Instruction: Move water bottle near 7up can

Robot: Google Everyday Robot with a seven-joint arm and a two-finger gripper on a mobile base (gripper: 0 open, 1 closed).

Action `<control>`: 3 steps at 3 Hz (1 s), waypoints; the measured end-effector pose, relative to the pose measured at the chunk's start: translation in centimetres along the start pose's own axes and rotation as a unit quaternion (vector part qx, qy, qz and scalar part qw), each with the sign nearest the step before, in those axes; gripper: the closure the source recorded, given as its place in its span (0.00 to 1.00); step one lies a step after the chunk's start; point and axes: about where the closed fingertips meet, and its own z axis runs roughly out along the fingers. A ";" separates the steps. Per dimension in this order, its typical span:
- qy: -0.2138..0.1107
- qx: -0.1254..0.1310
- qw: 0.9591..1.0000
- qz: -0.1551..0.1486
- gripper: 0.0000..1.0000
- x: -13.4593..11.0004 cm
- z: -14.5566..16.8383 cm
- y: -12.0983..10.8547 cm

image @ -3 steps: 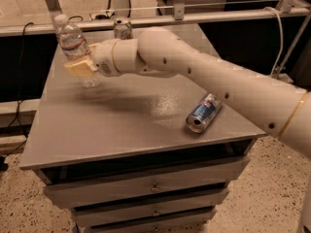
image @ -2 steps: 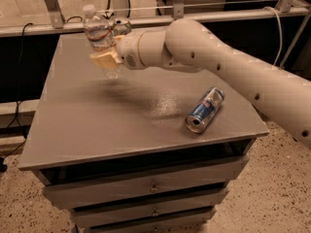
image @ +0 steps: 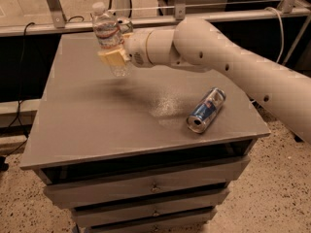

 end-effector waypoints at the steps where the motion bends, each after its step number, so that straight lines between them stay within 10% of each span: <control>1: -0.005 0.042 0.999 -0.010 1.00 0.2 -2.1 -4.5; 3: -0.012 0.086 0.996 0.003 1.00 2.0 -2.6 -12.2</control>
Offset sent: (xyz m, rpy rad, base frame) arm 0.1126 -0.1129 0.0195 0.0264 -0.1061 -0.2100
